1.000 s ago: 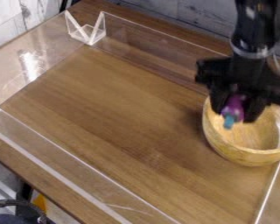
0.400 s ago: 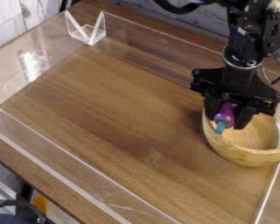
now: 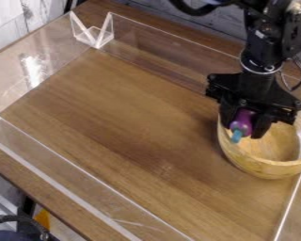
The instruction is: Put the purple eggplant in the brown bowl
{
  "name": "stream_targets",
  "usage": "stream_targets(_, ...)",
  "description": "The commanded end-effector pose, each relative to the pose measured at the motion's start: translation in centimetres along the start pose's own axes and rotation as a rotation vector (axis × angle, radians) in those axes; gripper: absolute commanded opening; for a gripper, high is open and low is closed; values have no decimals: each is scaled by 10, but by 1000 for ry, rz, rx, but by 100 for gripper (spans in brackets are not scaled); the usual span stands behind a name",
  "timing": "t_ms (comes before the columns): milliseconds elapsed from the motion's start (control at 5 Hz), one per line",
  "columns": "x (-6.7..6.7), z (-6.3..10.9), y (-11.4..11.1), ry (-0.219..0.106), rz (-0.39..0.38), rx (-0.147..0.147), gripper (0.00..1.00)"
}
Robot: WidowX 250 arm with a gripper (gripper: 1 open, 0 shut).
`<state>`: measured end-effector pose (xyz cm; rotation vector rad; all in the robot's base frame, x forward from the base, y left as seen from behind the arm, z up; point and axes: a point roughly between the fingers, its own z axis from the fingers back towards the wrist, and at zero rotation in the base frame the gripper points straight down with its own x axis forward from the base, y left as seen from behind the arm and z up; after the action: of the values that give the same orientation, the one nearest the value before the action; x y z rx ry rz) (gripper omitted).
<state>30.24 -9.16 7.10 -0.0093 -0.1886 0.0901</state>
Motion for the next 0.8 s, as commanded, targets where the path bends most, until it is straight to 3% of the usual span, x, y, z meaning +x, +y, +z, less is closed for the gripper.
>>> stream_targets(0,10,5,5,-54,-53,-36,0)
stream_targets(200,6,-4,11,-49,-119,-47,0)
stream_targets(600,3,-31,14,-50,-166,-63,0)
